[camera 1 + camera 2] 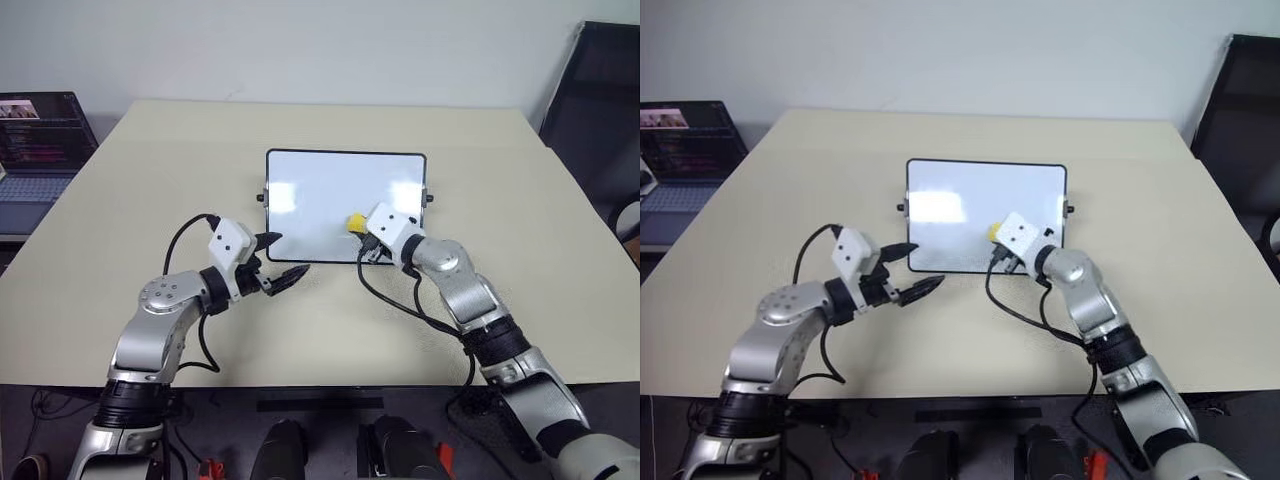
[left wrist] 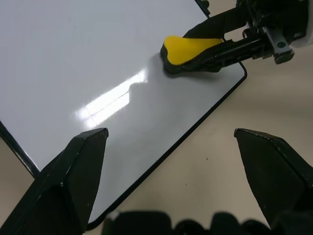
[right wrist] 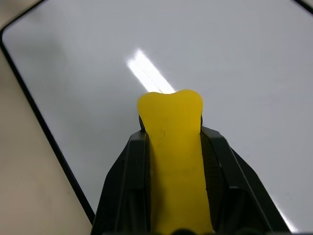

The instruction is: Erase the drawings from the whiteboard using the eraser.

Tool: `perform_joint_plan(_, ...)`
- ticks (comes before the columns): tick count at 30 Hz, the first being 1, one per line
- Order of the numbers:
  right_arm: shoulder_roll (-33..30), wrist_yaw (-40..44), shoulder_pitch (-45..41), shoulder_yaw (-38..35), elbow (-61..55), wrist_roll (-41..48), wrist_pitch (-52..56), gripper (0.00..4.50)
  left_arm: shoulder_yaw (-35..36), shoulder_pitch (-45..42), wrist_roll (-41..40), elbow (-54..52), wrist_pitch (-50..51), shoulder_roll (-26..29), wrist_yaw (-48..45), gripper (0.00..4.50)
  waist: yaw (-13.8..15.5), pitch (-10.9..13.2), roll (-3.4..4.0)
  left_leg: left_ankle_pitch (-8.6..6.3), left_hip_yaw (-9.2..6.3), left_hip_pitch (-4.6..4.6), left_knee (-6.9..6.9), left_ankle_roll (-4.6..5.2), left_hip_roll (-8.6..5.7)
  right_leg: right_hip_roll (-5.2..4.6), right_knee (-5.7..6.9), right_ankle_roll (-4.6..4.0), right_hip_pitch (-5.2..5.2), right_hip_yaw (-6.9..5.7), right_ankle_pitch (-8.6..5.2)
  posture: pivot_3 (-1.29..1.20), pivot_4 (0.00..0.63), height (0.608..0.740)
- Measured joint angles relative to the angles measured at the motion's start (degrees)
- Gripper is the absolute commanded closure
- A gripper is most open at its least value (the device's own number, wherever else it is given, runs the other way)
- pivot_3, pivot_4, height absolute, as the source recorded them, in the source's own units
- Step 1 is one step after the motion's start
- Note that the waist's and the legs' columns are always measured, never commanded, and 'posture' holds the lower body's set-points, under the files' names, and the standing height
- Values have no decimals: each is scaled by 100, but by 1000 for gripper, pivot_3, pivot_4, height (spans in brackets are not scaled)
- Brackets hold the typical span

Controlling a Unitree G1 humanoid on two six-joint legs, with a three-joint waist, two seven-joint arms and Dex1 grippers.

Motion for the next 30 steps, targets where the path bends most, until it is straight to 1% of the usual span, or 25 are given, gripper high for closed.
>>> perform_joint_plan(3, 26, -179, 507, -586, -1137, 303, 810, 3479, -152, -245, 0, -73, -5, 2, -127, 0, 65, 0, 0, -3, 0, -4, -5, -2, -2, 0, -11, 0, 0, -5, 0, 0, 150, 740)
perform_joint_plan(4, 23, -226, 629, -677, -1326, 348, 976, 3479, -173, -291, 0, -75, -8, 3, -164, 0, 69, 0, 0, -3, 0, -4, -5, -2, -2, -1, -13, 0, 0, -5, 0, 0, 150, 740)
perform_joint_plan(7, 2, -441, 1454, -1203, -2355, 515, 1797, 3479, -484, -636, 2, 19, -48, -3, -544, 0, 109, 0, 1, -3, -9, -13, -7, -2, -4, 0, -34, 1, 3, -12, -1, 0, 150, 740)
perform_joint_plan(10, 63, -703, 2016, -1650, -2977, 618, 2512, 3479, -842, -1172, 34, 445, -256, -126, -1004, 0, 96, 1, 2, -3, 0, -12, -3, -2, -6, 2, -35, 3, 3, -19, 0, 0, 150, 740)
perform_joint_plan(12, 110, -921, 2165, -1798, -3181, 636, 2847, 3479, -1029, -1467, 30, 650, -337, -302, -1272, 0, 68, 2, 3, -2, 7, -11, -1, -1, -9, 5, -36, 6, 3, -14, 1, 0, 150, 740)
perform_joint_plan(17, 165, -1443, 2199, -1979, -3052, 629, 3062, 3479, -1535, -1957, 148, 1164, -716, -702, -1826, 0, -3, 1, 5, -3, 14, -3, -4, -1, -13, 26, -35, 5, 3, -5, 2, 0, 150, 740)
perform_joint_plan(20, 223, -1657, 2131, -2118, -2785, 662, 3064, 3479, -1671, -2145, 253, 1545, -919, -869, -2021, 0, -9, 2, 5, -3, 12, -4, -5, -1, -14, 30, -35, 4, 3, -5, 1, 0, 150, 740)
perform_joint_plan(24, 406, -1913, 1821, -2458, -2425, 832, 3049, 3479, -1786, -2333, 362, 1851, -1165, -1100, -2237, 0, -17, 1, 5, -3, 17, -4, -4, -1, -14, 27, -37, 7, 3, 2, 3, 0, 150, 740)
perform_joint_plan(30, 379, -2103, 1742, -2563, -1977, 941, 2870, 3479, -1854, -2349, 425, 1972, -1284, -1144, -2365, 0, -18, 2, 6, -3, 16, -5, -6, 0, -13, 27, -36, 7, 3, 2, 2, 0, 150, 740)
